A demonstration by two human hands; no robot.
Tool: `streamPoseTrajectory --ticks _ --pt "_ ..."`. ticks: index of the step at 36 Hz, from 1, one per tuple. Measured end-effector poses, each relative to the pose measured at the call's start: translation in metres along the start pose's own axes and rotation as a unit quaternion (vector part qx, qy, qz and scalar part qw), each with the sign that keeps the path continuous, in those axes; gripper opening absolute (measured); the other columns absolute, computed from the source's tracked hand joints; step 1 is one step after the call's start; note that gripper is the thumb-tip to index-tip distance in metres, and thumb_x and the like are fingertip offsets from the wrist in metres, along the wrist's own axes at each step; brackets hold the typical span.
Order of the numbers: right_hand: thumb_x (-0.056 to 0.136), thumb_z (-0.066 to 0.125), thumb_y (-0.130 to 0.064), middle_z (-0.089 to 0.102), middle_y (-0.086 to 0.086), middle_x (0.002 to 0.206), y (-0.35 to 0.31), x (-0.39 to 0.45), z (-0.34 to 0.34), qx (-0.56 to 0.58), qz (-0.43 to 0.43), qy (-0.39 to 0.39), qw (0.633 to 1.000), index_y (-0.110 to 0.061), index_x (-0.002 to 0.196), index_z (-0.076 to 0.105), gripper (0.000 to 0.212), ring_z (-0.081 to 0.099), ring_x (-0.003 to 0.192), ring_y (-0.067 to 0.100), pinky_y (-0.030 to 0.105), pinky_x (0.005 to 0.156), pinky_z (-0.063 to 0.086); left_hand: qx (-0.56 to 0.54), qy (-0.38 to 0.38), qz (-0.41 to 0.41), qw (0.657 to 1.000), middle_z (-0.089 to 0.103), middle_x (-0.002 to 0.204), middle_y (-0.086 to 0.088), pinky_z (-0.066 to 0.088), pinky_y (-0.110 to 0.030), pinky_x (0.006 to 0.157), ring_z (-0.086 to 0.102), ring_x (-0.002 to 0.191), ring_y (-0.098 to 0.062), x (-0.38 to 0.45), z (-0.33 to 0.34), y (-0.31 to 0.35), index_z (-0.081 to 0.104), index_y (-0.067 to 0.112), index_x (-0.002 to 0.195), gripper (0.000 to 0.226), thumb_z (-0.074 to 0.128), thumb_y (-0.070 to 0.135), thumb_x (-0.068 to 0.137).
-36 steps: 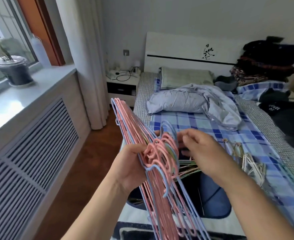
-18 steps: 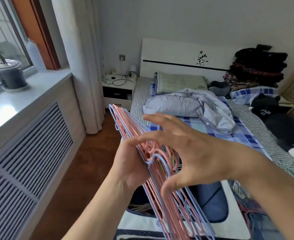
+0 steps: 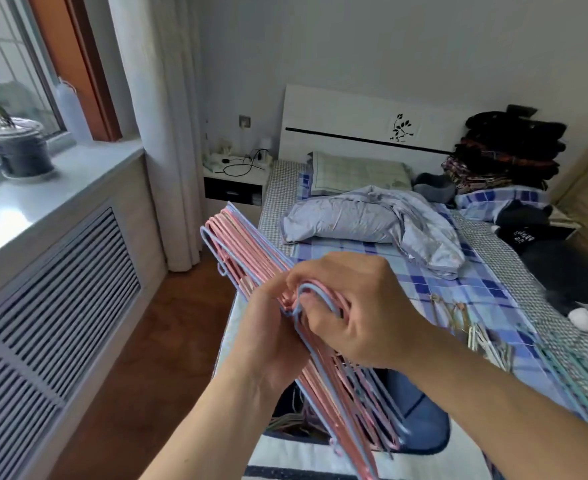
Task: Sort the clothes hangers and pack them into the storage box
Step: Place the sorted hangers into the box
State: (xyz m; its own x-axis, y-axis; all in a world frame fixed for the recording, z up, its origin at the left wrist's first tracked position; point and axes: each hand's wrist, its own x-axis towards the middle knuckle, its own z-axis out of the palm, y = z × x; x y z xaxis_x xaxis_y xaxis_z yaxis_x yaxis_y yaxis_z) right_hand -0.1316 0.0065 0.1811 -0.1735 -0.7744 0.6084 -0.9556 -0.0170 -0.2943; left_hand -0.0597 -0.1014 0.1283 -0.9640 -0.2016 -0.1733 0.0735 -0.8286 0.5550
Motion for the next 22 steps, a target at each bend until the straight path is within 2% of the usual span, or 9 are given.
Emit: streamPoseTrajectory --ticks 2,3,5,7,10,12,14,18,22 --pt "0.095 0.059 -0.025 0.073 0.000 0.088 0.000 0.003 0.000 -0.017 -0.013 0.011 1.000 -0.009 0.106 0.073 0.024 0.068 0.078 0.013 0.027 0.072 0.053 0.002 0.009 0.012 1.000 0.070 0.084 -0.017 0.058 -0.038 0.077 0.071 0.081 -0.029 0.002 -0.003 -0.001 0.077 0.004 0.077 0.039 0.044 0.013 0.095" --pt "0.097 0.059 -0.035 0.073 -0.002 0.094 0.002 0.003 -0.001 0.010 0.001 0.000 1.000 -0.010 0.110 0.072 0.031 0.068 0.084 0.009 0.024 0.075 0.052 -0.001 0.012 0.014 1.000 0.069 0.089 -0.020 0.057 -0.042 0.082 0.070 0.086 -0.032 0.003 -0.006 -0.001 0.077 0.001 0.084 0.038 0.042 0.009 0.096" --pt "0.091 0.053 -0.062 0.068 -0.009 0.120 0.008 0.003 -0.008 0.146 0.096 -0.040 0.984 -0.024 0.124 0.066 0.053 0.063 0.111 0.004 0.026 0.092 0.050 -0.013 0.019 0.008 1.000 0.067 0.104 -0.026 0.052 -0.051 0.096 0.066 0.100 -0.037 0.004 -0.010 0.002 0.073 -0.007 0.102 0.033 0.042 0.004 0.094" --pt "0.079 0.046 -0.082 0.059 -0.018 0.133 0.016 0.001 -0.014 0.284 0.222 -0.025 0.932 -0.042 0.128 0.058 0.065 0.052 0.130 0.005 0.038 0.109 0.042 -0.017 0.031 -0.001 0.999 0.065 0.104 -0.024 0.052 -0.051 0.096 0.066 0.096 -0.035 0.003 -0.013 0.004 0.073 -0.005 0.097 0.031 0.043 0.002 0.092" --pt "0.062 0.056 -0.092 0.066 -0.016 0.113 0.034 -0.008 -0.019 0.375 0.352 0.031 0.857 -0.041 0.116 0.065 0.075 0.061 0.116 0.006 0.047 0.109 0.045 -0.018 0.044 -0.001 0.999 0.065 0.101 -0.022 0.053 -0.049 0.094 0.067 0.089 -0.033 0.000 -0.017 0.008 0.069 -0.005 0.098 0.028 0.042 0.000 0.090" --pt "0.067 0.057 -0.088 0.066 -0.006 0.102 0.037 -0.012 -0.021 0.388 0.373 -0.008 0.843 -0.034 0.114 0.068 0.072 0.065 0.103 0.013 0.043 0.102 0.050 -0.026 0.060 -0.003 0.998 0.064 0.108 -0.024 0.048 -0.051 0.104 0.066 0.097 -0.036 -0.001 -0.022 0.010 0.066 -0.011 0.115 0.035 0.043 0.001 0.092" --pt "0.080 0.052 -0.075 0.070 0.004 0.099 0.029 -0.012 -0.021 0.404 0.388 -0.076 0.825 -0.028 0.124 0.062 0.065 0.068 0.099 0.018 0.039 0.095 0.052 -0.028 0.073 -0.010 0.997 0.061 0.118 -0.026 0.040 -0.054 0.114 0.060 0.111 -0.038 -0.002 -0.024 0.010 0.057 -0.015 0.131 0.044 0.044 0.002 0.092" --pt "0.089 0.056 -0.052 0.073 0.004 0.113 0.014 -0.005 -0.019 0.381 0.385 -0.170 0.823 -0.027 0.138 0.052 0.055 0.070 0.105 0.016 0.035 0.097 0.051 -0.027 0.058 -0.009 0.998 0.063 0.120 -0.027 0.038 -0.057 0.115 0.060 0.114 -0.041 -0.006 -0.026 0.008 0.067 -0.008 0.116 0.033 0.045 0.004 0.094" --pt "0.083 0.065 -0.043 0.074 0.004 0.107 0.009 0.005 -0.019 0.460 0.404 -0.186 0.768 -0.026 0.144 0.047 0.066 0.069 0.098 0.022 0.035 0.090 0.054 -0.034 0.016 -0.004 0.999 0.057 0.120 -0.030 0.032 -0.060 0.117 0.058 0.112 -0.044 -0.011 -0.024 0.002 0.067 -0.006 0.118 0.035 0.045 0.007 0.093"
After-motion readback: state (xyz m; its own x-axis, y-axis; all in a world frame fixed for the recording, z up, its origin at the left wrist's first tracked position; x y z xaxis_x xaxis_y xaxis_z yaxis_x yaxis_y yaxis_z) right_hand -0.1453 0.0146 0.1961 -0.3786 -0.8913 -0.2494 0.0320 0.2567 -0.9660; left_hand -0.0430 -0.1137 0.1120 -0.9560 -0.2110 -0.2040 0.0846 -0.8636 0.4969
